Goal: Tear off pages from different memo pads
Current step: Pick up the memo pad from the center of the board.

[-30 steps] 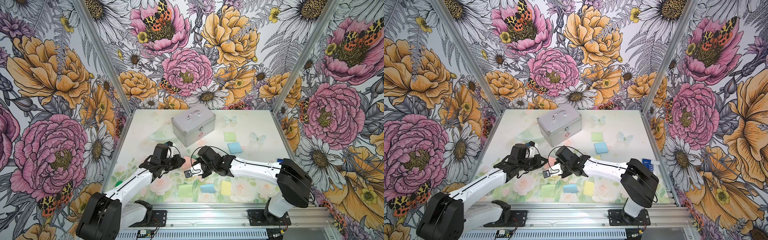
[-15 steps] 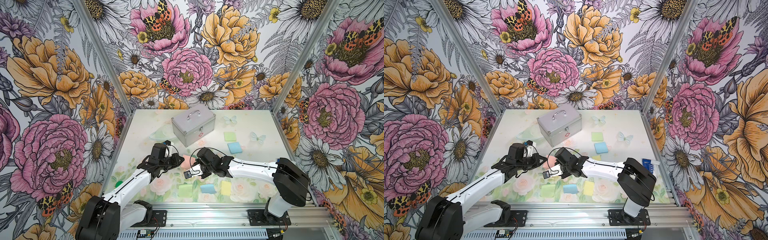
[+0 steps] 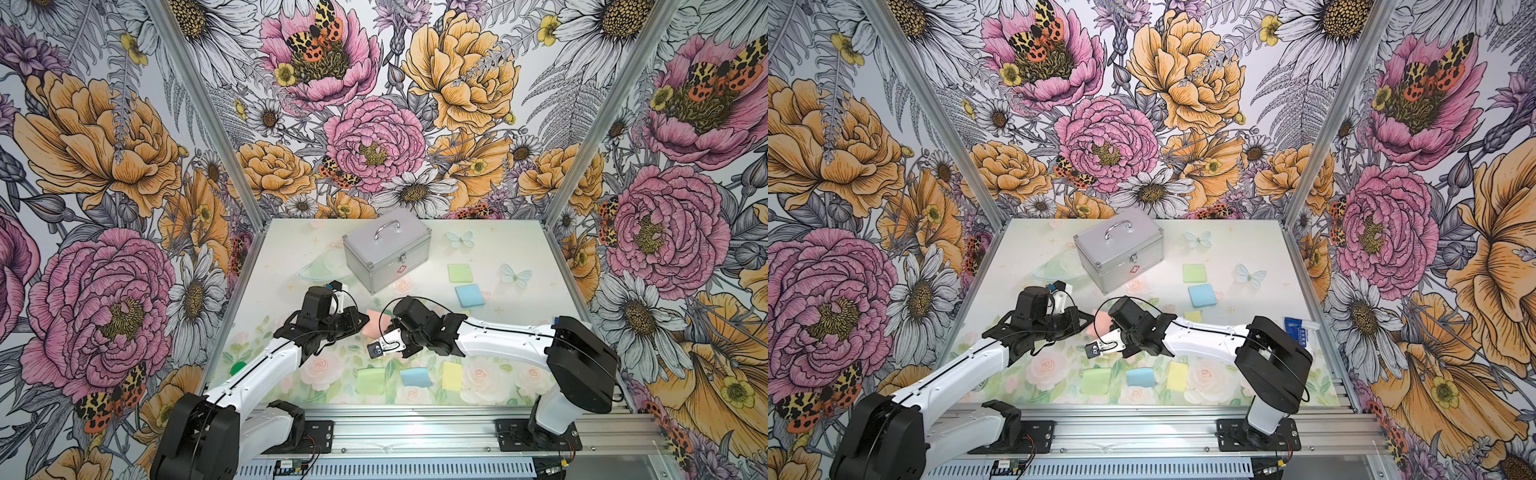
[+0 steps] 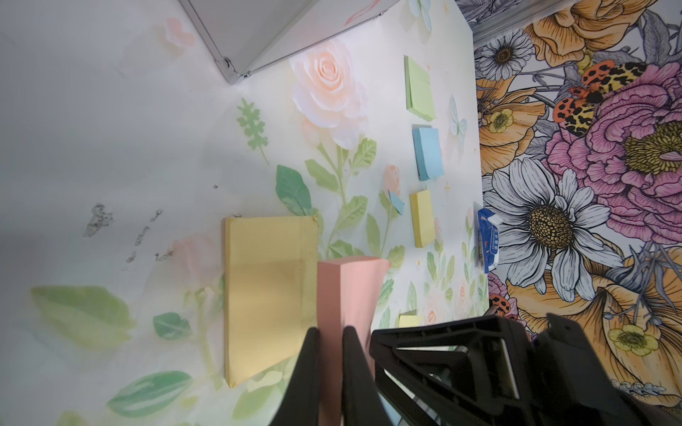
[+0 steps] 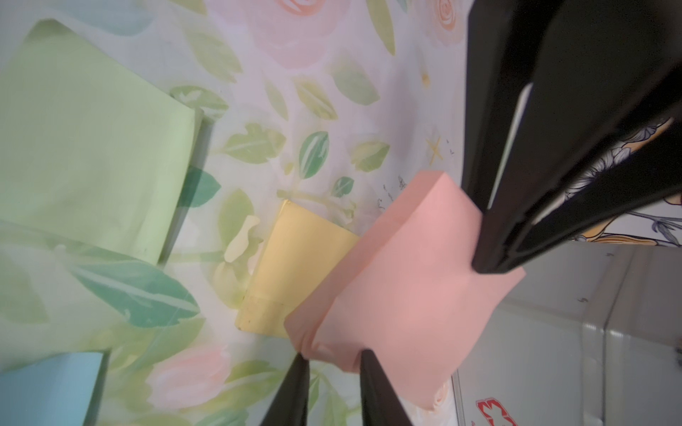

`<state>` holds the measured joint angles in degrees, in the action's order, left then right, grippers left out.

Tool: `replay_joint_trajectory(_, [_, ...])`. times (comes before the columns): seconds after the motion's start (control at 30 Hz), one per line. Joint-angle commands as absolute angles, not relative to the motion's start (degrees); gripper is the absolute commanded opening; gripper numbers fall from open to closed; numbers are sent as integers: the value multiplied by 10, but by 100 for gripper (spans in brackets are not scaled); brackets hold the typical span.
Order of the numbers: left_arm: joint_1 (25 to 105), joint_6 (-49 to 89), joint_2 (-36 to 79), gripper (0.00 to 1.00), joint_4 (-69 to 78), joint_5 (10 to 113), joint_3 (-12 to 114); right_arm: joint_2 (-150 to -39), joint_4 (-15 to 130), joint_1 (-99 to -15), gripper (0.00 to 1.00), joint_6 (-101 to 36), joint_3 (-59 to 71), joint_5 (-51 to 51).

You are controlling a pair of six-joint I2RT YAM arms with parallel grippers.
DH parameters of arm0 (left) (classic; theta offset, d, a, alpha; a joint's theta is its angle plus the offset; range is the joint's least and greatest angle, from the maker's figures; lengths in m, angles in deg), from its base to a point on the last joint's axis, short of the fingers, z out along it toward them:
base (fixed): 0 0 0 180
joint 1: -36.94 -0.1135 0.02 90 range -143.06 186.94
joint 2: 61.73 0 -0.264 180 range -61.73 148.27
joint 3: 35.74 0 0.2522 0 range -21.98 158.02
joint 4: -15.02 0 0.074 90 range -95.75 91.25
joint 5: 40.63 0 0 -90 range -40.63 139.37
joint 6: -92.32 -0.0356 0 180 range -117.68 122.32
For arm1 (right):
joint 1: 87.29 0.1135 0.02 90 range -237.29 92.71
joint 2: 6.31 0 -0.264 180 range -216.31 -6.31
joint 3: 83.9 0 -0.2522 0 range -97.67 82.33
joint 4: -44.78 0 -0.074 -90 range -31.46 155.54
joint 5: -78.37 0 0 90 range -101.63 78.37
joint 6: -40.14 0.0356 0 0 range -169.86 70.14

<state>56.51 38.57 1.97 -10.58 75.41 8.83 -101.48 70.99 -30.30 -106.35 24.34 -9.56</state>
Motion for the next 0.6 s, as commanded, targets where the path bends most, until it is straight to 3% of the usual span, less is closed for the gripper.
replay_joint_trajectory(0.0, [557,384,8,0,-103,760,88,-992,701,-301,28,-1060,254,-104])
replay_joint_trajectory(0.57, [569,383,13,0,-99,761,87,-1009,701,-294,26,-1061,223,-127])
